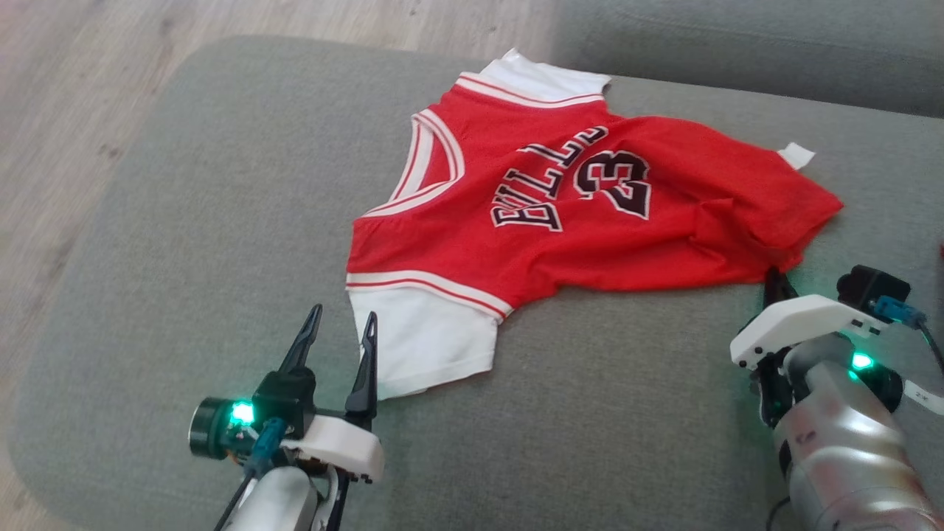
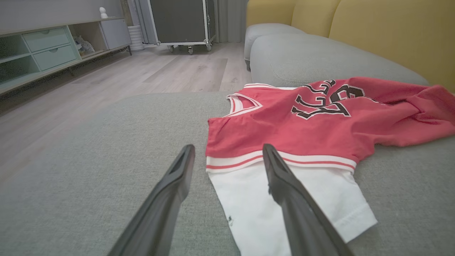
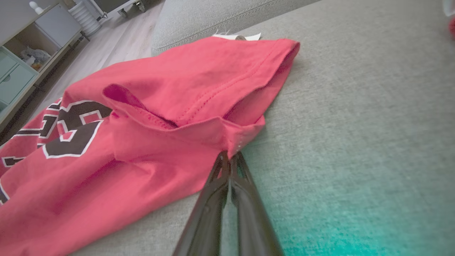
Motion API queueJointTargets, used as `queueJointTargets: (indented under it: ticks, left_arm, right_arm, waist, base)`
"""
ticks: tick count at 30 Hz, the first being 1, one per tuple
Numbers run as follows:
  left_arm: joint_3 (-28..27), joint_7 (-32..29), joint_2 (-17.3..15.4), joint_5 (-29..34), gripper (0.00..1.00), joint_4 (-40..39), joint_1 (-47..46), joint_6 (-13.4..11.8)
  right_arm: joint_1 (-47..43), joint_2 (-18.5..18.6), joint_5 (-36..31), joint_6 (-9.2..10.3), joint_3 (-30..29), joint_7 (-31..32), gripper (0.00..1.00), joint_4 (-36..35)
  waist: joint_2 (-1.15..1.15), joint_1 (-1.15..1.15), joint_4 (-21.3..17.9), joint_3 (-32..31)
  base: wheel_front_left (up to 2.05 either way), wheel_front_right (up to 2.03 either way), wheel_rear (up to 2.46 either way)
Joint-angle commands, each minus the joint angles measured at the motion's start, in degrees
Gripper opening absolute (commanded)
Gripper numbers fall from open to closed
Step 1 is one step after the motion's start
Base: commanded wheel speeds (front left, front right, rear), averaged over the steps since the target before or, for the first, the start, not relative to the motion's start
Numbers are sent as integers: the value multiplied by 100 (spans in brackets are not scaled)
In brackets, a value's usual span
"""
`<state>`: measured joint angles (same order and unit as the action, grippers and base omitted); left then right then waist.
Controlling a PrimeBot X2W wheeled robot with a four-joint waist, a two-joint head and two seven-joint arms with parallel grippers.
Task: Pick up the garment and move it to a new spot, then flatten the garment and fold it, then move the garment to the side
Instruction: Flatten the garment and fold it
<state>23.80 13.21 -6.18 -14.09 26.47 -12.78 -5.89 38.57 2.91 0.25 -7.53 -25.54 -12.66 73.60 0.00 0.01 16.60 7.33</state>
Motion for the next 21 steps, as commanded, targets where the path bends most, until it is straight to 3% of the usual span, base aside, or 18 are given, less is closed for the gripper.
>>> queueJointTargets:
  ticks: [1, 10, 21]
  left_arm:
    - [-211, 73, -60, -25, 100, -110, -202, -21]
    - [-248, 115, -102, -115, 100, -15, -56, -31]
    - [-296, 152, -99, -231, 100, 0, 231, -104]
  right_arm:
    - [142, -3, -90, 4, 80, -105, 0, -70]
    - [-51, -3, 139, 4, 337, -219, 0, 27]
    - [-668, -3, 1426, 4, 1317, -232, 0, -181]
  waist:
    - [0, -1, -102, -92]
    - [0, -1, -613, -506]
    - [0, -1, -1309, -917]
  base:
    - [0, 0, 0]
    - [0, 0, 0]
    - [0, 0, 0]
